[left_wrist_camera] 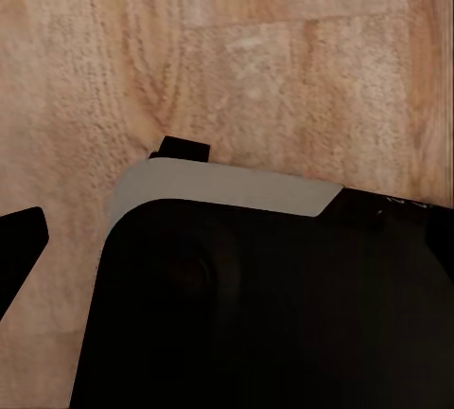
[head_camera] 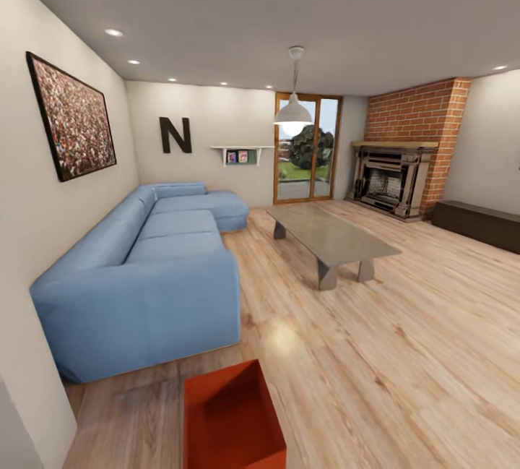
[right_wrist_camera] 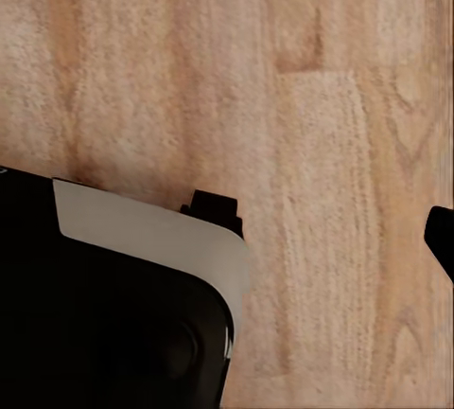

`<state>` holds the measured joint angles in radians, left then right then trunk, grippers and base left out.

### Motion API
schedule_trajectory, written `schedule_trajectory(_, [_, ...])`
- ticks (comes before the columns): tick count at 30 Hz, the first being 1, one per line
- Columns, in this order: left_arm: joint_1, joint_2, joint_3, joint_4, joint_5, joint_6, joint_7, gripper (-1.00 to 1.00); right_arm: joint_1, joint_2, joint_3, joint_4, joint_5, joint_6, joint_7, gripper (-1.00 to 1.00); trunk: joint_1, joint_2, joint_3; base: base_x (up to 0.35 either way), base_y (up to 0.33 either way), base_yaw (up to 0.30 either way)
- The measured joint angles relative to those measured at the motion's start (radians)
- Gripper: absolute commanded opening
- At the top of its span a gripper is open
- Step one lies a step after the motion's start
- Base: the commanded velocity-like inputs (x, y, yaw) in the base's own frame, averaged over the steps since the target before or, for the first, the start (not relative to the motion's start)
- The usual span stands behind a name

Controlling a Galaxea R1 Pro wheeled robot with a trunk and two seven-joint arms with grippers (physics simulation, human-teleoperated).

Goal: Move the two storage containers from the living room to the garage. In the garage, place one container on the floor and stack the other container on top of it (either order is fine).

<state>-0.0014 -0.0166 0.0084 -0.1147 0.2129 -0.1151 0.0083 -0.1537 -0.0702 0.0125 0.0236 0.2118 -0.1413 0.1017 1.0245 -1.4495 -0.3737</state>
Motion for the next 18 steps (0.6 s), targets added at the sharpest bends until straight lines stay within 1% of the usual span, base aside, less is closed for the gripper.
schedule_trajectory(5, [0.000, 0.000, 0.000, -0.001, 0.000, -0.001, 0.000, 1.00, 0.000, -0.002, -0.002, 0.000, -0.001, 0.001, -0.001, 1.00, 0.000, 0.000, 0.000, 0.237, -0.165, 0.000])
schedule_trajectory(9, [0.000, 0.000, 0.000, -0.002, 0.000, -0.001, 0.000, 1.00, 0.000, -0.004, -0.002, 0.000, -0.001, 0.000, -0.001, 1.00, 0.000, 0.000, 0.000, 0.096, -0.068, 0.033])
schedule_trajectory(13, [0.000, 0.000, 0.000, -0.002, 0.000, -0.001, 0.000, 1.00, 0.000, -0.006, -0.004, 0.000, -0.002, -0.003, -0.001, 1.00, 0.000, 0.000, 0.000, 0.017, -0.012, 0.211])
schedule_trajectory(18, [0.000, 0.000, 0.001, -0.002, 0.000, -0.001, 0.000, 1.00, 0.000, -0.006, -0.004, 0.000, -0.003, -0.002, -0.001, 1.00, 0.000, 0.000, 0.000, 0.002, -0.001, 0.265])
